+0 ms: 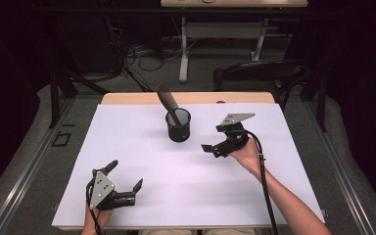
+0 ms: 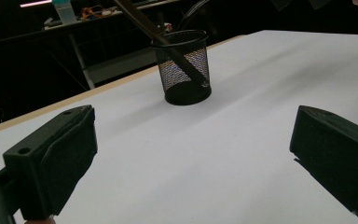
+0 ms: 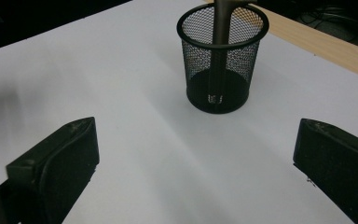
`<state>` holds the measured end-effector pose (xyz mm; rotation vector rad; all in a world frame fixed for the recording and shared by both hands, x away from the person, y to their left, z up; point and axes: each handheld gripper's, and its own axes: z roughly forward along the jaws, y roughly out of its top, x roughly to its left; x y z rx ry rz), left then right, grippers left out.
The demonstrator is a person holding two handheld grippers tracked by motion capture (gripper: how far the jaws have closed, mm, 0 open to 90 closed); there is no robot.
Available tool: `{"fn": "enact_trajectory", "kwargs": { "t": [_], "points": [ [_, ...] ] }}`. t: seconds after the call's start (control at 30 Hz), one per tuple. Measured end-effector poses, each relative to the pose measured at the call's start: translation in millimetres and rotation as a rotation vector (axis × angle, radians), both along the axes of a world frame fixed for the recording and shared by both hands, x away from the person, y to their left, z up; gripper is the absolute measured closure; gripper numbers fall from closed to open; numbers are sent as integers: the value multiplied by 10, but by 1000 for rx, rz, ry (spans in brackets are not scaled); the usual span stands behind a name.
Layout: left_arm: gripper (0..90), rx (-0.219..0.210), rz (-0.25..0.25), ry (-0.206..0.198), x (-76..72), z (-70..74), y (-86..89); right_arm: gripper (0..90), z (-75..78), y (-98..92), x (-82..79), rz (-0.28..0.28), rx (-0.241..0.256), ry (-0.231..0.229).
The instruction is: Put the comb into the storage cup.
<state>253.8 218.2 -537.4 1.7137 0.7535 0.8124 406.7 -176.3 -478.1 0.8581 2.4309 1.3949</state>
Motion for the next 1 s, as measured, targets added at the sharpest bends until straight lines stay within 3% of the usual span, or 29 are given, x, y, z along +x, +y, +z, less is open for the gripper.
{"fn": "enact_trajectory", "kwargs": {
  "t": [1.0],
  "points": [
    [5,3,-1,7,-7,-9,-16,0,-172,-495,-636,-42,-46,-17]
  ]
}}
